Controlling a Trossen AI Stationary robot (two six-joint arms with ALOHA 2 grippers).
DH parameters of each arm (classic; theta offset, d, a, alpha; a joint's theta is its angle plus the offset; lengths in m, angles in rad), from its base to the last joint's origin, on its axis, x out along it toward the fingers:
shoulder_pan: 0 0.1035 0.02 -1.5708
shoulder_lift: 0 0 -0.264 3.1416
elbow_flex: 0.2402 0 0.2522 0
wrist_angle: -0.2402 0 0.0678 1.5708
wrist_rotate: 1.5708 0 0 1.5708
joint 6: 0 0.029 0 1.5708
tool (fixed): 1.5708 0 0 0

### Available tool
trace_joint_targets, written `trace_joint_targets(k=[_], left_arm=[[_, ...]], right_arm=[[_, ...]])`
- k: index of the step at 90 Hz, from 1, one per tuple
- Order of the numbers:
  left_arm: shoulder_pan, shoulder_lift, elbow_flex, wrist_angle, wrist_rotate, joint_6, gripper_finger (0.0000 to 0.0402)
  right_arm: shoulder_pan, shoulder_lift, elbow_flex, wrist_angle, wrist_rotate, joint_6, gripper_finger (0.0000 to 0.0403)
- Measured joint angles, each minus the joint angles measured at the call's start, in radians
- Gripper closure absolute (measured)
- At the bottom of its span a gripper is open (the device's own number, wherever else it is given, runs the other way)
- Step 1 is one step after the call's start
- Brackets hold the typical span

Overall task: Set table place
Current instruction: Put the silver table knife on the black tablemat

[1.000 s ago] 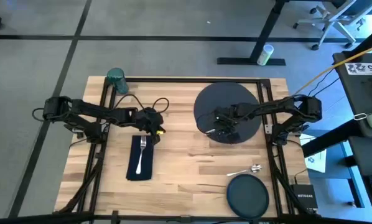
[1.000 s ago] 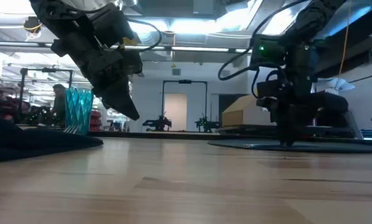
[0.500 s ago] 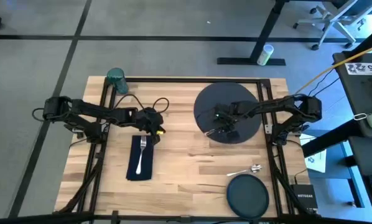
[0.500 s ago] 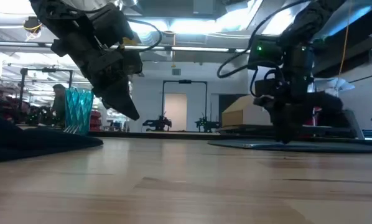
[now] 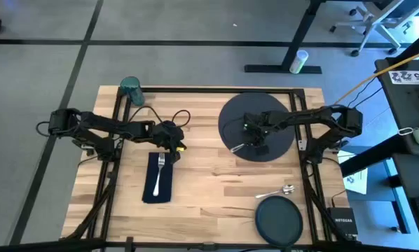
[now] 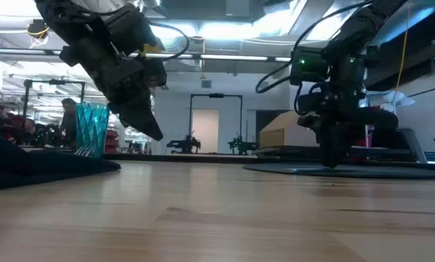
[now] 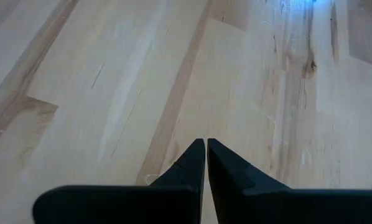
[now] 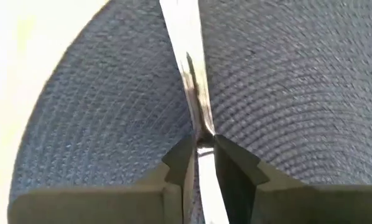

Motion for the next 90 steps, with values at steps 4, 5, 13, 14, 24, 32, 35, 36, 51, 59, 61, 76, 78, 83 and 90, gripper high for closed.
trace_joint_targets(k=[4,5,13,14,24,32,35,36,51,59,61,76,78,83,90], left_arm=[[0.0,0.0,0.0,0.0,0.0,0.0,0.0401],[0.0,0.0,0.0,0.0,0.0,0.0,0.0401],[0.0,0.0,0.0,0.0,0.0,0.0,0.0401],[0.0,0.0,0.0,0.0,0.0,0.0,0.0401],[0.0,0.0,0.0,0.0,-0.001,0.0,0.0401],[0.0,0.0,0.0,0.0,-0.001,0.0,0.0401],[0.0,0.0,0.0,0.0,-0.001,0.0,0.0401],[0.0,0.0,0.0,0.0,-0.001,0.0,0.0401],[0.0,0.0,0.0,0.0,-0.002,0.0,0.0401],[0.0,0.0,0.0,0.0,-0.002,0.0,0.0401],[0.0,0.0,0.0,0.0,-0.002,0.0,0.0401],[0.0,0.0,0.0,0.0,-0.002,0.0,0.0401],[0.0,0.0,0.0,0.0,-0.002,0.0,0.0401],[0.0,0.0,0.0,0.0,-0.002,0.0,0.0401],[0.0,0.0,0.0,0.0,-0.002,0.0,0.0401]], right_arm=[[0.0,0.0,0.0,0.0,0.001,-0.004,0.0334],[0.0,0.0,0.0,0.0,0.002,-0.004,0.0332],[0.0,0.0,0.0,0.0,0.005,-0.013,0.0323],[0.0,0.0,0.0,0.001,0.005,-0.013,0.0323],[0.0,0.01,0.0,0.003,0.006,-0.015,0.032],[0.0,0.031,0.0,0.005,0.004,-0.022,0.032],[0.0,0.041,0.001,0.006,-0.001,-0.033,0.032],[0.0,0.045,0.002,0.006,-0.002,-0.035,0.032],[0.0,0.065,0.005,0.007,0.0,-0.038,0.032],[0.0,0.06,0.004,0.002,0.0,-0.013,0.033],[0.0,0.059,0.004,-0.002,0.0,-0.01,0.0334],[0.0,0.045,0.003,-0.022,-0.001,0.039,0.0376],[0.0,0.042,0.002,-0.023,-0.002,0.041,0.0382],[0.0,0.037,0.001,-0.027,-0.003,0.048,0.0394],[0.0,0.03,0.0,-0.035,-0.006,0.068,0.04]])
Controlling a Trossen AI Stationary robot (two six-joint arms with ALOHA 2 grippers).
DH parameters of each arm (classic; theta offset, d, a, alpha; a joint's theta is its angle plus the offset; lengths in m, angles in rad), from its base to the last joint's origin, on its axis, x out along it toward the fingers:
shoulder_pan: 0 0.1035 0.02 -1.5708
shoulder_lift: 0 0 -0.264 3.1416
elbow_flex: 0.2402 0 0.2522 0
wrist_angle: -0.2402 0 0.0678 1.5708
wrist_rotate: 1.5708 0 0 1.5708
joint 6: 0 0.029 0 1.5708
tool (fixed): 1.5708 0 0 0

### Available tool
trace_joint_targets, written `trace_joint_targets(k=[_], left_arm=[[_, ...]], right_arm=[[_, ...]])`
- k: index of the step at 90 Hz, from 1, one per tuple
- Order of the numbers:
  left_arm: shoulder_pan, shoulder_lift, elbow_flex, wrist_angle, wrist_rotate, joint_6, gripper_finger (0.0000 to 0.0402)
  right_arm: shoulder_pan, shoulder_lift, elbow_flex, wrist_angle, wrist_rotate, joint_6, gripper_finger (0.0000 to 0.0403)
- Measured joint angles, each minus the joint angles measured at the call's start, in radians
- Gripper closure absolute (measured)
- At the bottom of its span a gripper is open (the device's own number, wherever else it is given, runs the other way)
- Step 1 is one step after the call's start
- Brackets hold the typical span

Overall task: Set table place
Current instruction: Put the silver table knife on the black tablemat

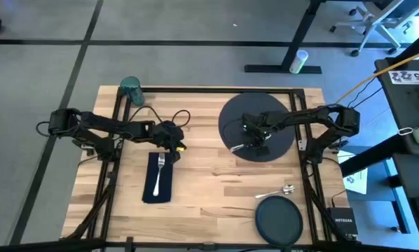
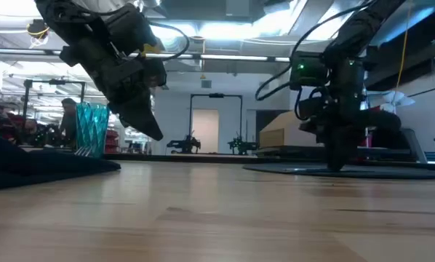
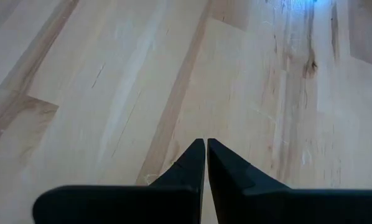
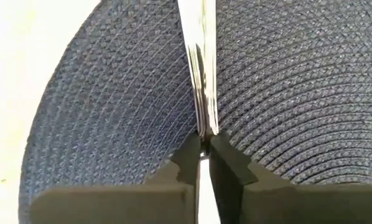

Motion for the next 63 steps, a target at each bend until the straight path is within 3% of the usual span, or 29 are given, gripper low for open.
trace_joint_targets(k=[43,63], left_arm=[[0.0,0.0,0.0,0.0,0.0,0.0,0.0401],[0.0,0.0,0.0,-0.001,0.0,0.003,0.0401]], right_arm=[[0.0,-0.065,-0.003,-0.126,0.015,0.139,0.0401],[0.001,-0.072,-0.05,-0.107,0.013,0.204,0.0401]])
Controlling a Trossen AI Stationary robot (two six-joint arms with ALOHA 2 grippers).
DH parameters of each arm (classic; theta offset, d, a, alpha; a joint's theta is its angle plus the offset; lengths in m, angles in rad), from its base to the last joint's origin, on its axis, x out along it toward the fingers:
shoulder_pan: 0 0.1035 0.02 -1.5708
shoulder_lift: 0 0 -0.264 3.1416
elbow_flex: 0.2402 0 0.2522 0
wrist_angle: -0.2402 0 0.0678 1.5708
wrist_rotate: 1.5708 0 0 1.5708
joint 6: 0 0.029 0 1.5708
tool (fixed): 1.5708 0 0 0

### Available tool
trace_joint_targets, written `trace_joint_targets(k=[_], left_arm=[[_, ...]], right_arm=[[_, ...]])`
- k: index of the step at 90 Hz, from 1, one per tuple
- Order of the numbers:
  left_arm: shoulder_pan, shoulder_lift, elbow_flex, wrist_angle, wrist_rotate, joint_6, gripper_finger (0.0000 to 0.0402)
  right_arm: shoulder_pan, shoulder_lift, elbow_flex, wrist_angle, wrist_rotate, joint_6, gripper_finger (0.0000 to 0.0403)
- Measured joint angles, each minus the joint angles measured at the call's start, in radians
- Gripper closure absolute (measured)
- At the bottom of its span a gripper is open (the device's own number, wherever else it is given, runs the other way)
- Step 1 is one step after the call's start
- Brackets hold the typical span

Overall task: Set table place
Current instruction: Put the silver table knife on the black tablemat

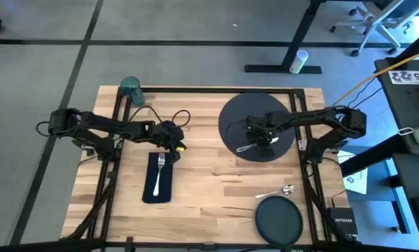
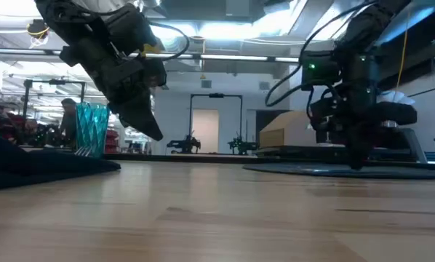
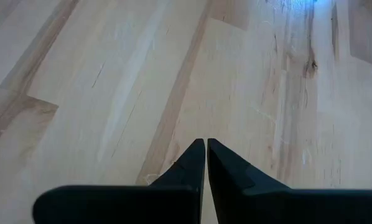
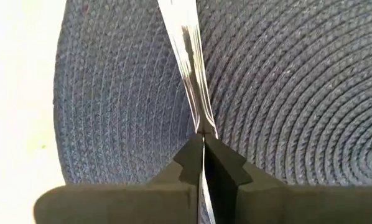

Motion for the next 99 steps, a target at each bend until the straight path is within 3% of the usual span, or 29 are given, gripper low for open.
trace_joint_targets(k=[48,80,99], left_arm=[[0.0,0.0,0.0,-0.006,0.0,0.017,0.0401],[0.002,0.0,0.0,-0.006,0.0,0.018,0.0401],[0.002,0.0,0.0,-0.007,0.0,0.016,0.0401]], right_arm=[[0.026,-0.065,-0.034,0.018,-0.031,0.112,0.0403],[0.043,-0.066,-0.032,-0.038,0.197,0.008,0.0402],[-0.001,-0.066,-0.05,-0.067,0.223,-0.006,0.0403]])
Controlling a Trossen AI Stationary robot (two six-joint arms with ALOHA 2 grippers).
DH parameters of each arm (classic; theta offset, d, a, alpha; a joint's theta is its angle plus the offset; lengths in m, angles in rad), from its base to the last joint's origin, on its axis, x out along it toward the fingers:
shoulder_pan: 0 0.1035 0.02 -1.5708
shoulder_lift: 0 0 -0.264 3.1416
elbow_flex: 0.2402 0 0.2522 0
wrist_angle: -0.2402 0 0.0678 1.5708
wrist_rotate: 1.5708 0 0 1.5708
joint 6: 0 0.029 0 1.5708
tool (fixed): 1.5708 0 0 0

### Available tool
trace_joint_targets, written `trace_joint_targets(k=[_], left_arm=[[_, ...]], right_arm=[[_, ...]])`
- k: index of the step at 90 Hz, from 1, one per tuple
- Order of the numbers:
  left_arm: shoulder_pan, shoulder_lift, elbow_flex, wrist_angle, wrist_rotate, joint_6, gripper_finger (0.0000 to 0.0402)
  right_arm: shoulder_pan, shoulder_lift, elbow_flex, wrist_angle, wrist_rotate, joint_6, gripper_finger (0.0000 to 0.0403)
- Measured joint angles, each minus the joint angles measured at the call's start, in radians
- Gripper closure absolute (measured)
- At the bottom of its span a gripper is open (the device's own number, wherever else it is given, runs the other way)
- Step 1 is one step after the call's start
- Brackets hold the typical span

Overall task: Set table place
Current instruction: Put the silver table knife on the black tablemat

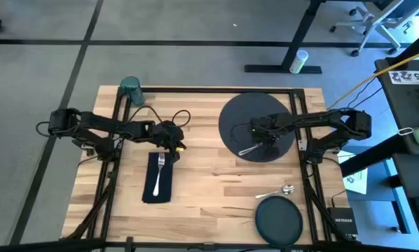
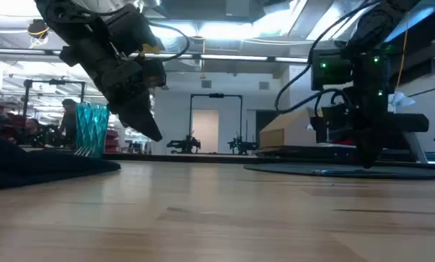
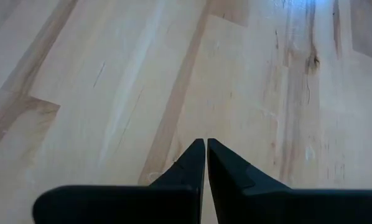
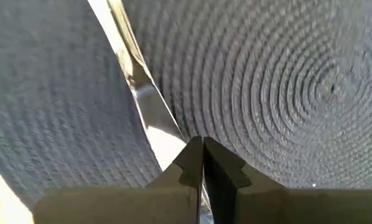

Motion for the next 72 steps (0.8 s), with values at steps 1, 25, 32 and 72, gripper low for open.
trace_joint_targets(k=[1,25,32,72], left_arm=[[0.0,0.0,0.0,0.0,0.0,0.0,0.0401],[0.0,0.0,0.0,-0.007,0.0,0.0,0.0401],[0.0,0.0,0.0,-0.016,0.0,0.0,0.0401],[0.0,0.0,0.0,-0.015,-0.013,-0.001,0.0401]], right_arm=[[-0.003,0.0,-0.003,-0.003,0.0,0.0,0.0403],[-0.02,-0.003,-0.031,-0.007,-0.036,0.009,0.0403],[-0.02,-0.003,-0.031,-0.029,-0.048,0.017,0.0403],[-0.019,-0.085,-0.035,-0.065,-0.129,0.065,0.0403]])
